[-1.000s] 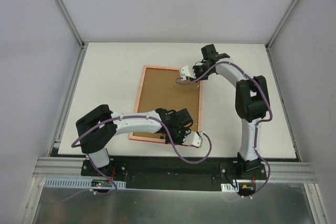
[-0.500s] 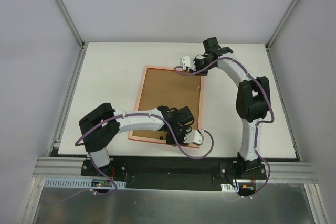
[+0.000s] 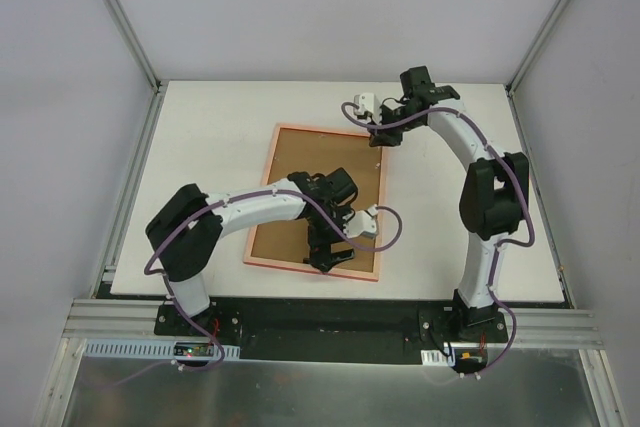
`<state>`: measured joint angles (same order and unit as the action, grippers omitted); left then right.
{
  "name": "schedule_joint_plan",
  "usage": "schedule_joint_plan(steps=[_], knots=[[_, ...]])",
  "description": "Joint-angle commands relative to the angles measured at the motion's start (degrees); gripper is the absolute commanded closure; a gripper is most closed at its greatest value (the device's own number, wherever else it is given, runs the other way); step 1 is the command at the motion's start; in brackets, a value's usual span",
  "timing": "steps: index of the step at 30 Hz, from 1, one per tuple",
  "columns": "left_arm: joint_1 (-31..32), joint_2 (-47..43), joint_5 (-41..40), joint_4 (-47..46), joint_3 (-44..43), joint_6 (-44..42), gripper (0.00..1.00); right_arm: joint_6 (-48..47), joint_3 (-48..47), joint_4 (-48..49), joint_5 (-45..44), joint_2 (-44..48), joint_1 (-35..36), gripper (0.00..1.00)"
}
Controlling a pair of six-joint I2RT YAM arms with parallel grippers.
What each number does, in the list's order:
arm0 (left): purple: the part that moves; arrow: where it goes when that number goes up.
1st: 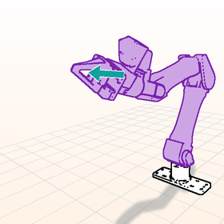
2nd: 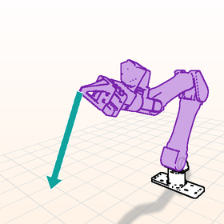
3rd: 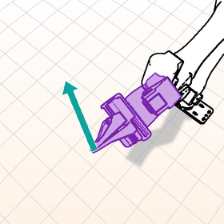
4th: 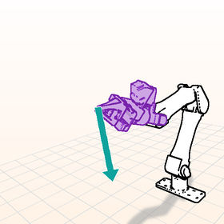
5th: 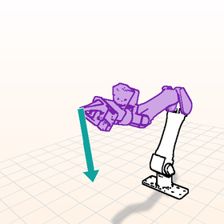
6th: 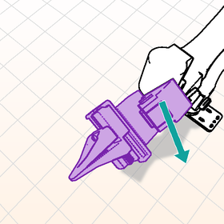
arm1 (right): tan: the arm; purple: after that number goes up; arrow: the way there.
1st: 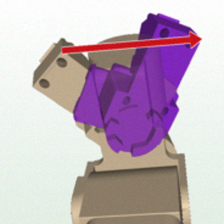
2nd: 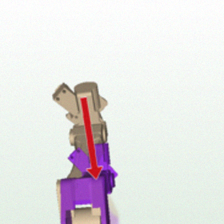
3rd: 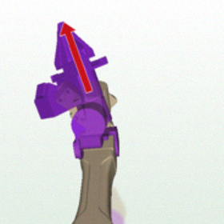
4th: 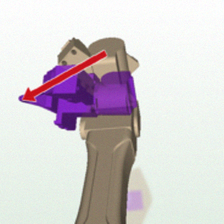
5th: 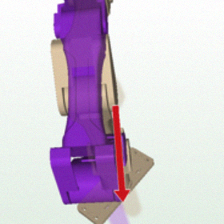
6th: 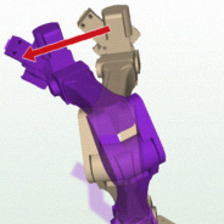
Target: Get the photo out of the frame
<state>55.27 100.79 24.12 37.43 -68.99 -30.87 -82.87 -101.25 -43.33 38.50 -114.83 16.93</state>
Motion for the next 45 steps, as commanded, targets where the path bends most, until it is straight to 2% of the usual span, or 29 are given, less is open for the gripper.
schedule_joint_plan(steps=[1,10,22,29,36,40,45], knots=[[-3.1,-4.2,3.0,2.1,-5.3,3.1,0.01,6.4,0.3,-1.1,3.3,3.8,-0.6,1.00],[-16.3,-3.9,4.6,2.0,-12.7,9.9,0.01,24.8,-0.3,6.0,2.6,4.3,-0.8,0.99],[-32.3,0.6,1.2,1.1,-14.7,15.8,0.01,42.3,-2.3,14.4,-2.2,4.0,-0.7,0.99],[-38.6,4.4,-1.7,0.8,-14.2,19.4,0.02,53.4,-2.2,21.3,-1.9,4.3,-0.7,0.99],[-43.0,7.7,-2.6,0.6,-13.1,22.2,0.09,67.1,-1.7,27.0,-1.3,4.0,-0.1,1.00],[-44.0,8.5,-0.9,0.6,-12.0,22.4,0.14,70.7,0.4,31.8,-0.8,4.4,1.0,0.99],[-44.4,9.8,1.0,0.7,-10.9,22.5,0.22,70.7,1.4,35.0,0.6,4.1,3.8,0.99]])
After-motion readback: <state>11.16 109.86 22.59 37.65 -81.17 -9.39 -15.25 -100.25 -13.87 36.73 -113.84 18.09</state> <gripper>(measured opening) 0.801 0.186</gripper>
